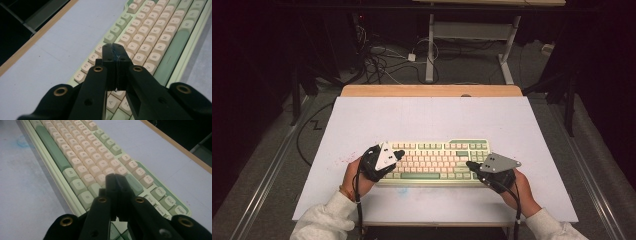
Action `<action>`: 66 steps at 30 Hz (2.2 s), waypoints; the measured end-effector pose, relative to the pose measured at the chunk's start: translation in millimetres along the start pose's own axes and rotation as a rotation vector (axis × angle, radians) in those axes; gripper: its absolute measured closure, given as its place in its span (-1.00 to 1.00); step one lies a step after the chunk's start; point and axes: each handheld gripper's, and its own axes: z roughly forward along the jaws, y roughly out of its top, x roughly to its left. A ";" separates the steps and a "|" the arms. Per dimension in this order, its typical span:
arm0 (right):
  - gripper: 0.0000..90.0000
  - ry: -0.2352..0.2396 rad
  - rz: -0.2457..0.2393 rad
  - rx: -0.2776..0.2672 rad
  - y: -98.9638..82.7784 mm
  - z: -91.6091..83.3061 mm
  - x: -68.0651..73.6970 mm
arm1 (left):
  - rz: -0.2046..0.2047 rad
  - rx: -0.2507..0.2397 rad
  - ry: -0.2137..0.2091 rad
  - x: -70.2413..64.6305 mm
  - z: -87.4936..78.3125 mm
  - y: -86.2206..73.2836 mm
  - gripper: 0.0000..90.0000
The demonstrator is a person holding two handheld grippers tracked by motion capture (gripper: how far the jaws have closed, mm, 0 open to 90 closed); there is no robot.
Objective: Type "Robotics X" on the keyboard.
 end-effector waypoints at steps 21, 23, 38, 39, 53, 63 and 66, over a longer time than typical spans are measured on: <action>1.00 0.003 0.020 0.012 -0.7 4.0 -5.0 | 0.012 0.012 -0.010 -4.9 -20.5 -32.5 0.56; 1.00 0.001 0.022 0.013 -0.2 4.6 -5.7 | 0.008 0.025 -0.012 -5.6 -20.1 -34.7 0.30; 1.00 0.006 0.024 0.015 9.3 19.2 -14.6 | -0.049 0.026 0.037 -19.3 -25.1 -54.4 -0.54; 1.00 0.009 0.022 0.015 10.6 21.0 -15.0 | -0.053 0.024 0.039 -19.6 -25.9 -55.5 -0.54; 1.00 0.046 0.008 0.023 32.2 44.4 -14.7 | -0.076 0.019 0.049 -19.8 -42.0 -68.6 -0.54; 1.00 0.070 0.006 0.066 41.8 68.5 -9.1 | -0.091 0.027 0.040 -17.8 -45.0 -75.5 -0.54; 1.00 0.077 0.005 0.084 42.7 76.1 -6.7 | -0.092 0.029 0.038 -17.4 -44.8 -75.8 -0.54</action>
